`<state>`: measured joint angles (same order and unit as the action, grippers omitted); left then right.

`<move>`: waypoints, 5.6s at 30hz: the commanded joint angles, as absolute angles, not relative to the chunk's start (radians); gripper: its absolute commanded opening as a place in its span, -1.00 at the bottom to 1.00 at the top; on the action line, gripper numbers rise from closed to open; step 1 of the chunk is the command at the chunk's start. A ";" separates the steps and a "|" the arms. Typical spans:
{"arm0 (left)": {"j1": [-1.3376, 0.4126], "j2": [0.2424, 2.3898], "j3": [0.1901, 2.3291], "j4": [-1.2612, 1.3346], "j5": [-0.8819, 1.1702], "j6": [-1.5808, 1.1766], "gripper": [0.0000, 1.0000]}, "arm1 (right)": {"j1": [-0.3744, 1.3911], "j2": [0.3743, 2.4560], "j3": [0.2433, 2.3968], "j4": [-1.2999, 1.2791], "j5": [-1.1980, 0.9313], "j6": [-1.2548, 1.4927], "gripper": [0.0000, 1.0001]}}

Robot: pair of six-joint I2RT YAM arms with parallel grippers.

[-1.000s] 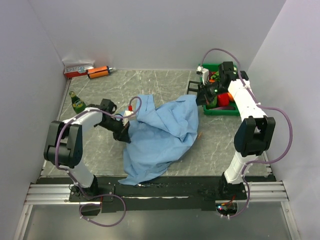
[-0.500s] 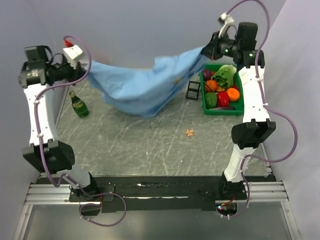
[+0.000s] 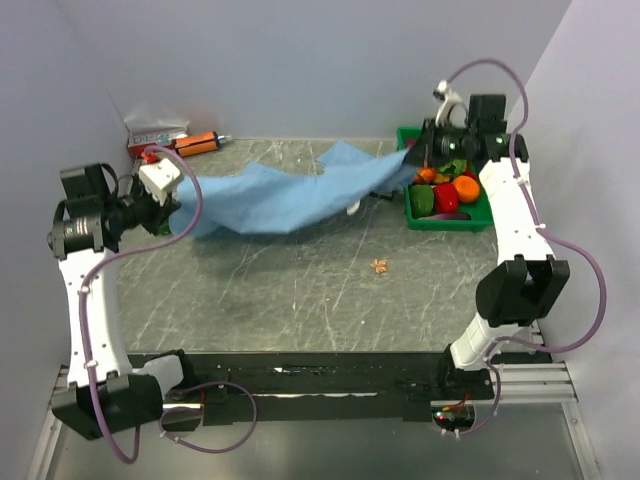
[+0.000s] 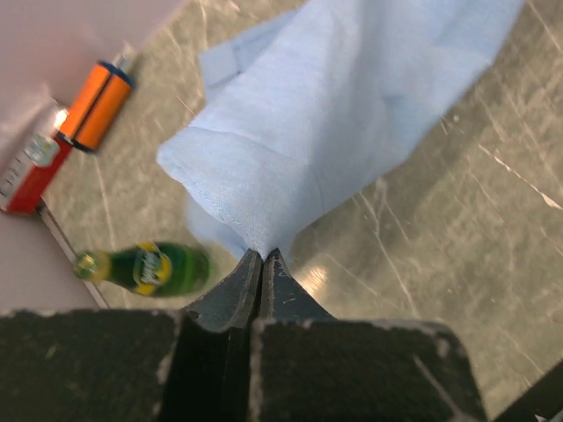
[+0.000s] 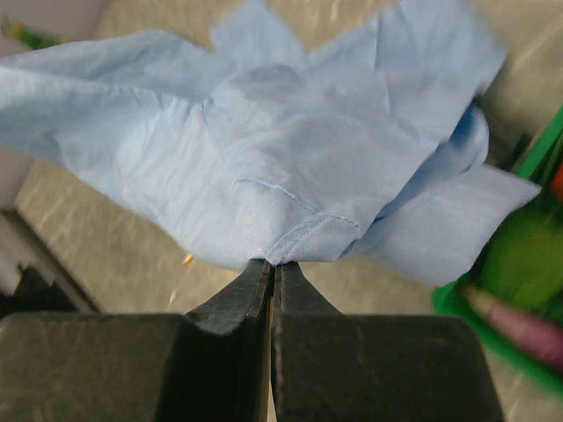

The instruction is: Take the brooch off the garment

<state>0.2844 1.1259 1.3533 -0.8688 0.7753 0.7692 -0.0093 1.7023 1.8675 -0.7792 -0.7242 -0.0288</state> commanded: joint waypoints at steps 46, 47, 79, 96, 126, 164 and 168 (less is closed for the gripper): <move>0.293 1.095 1.789 -0.149 0.646 0.273 -0.99 | -0.127 1.327 2.068 -0.560 -0.779 0.018 -1.00; 0.293 1.080 1.778 -0.159 0.646 0.303 -0.98 | -0.127 1.277 2.047 -0.581 -0.785 0.014 -1.00; 0.183 1.544 1.233 -0.118 0.554 0.367 -0.98 | 0.033 1.892 1.819 -0.680 -0.589 -0.216 -1.00; 0.144 1.556 1.333 -0.104 0.472 0.255 0.04 | 0.092 1.892 1.839 -0.656 -0.537 -0.331 0.32; 0.011 1.453 0.649 -0.471 0.345 0.851 -0.33 | 0.310 1.675 1.046 -0.841 -0.374 -0.871 -0.22; -0.143 1.732 1.312 -0.362 0.923 0.247 -0.05 | 0.318 2.068 1.778 -0.775 -0.750 -0.693 -0.16; -0.144 1.741 1.321 -0.376 0.923 0.261 -0.05 | 0.327 2.103 1.798 -0.769 -0.752 -0.693 -0.16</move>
<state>-0.1444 1.7344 1.2758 -0.3977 0.8860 0.2817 0.3122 2.0743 1.7374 -0.7933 -0.7246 -0.6998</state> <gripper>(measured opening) 0.474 0.420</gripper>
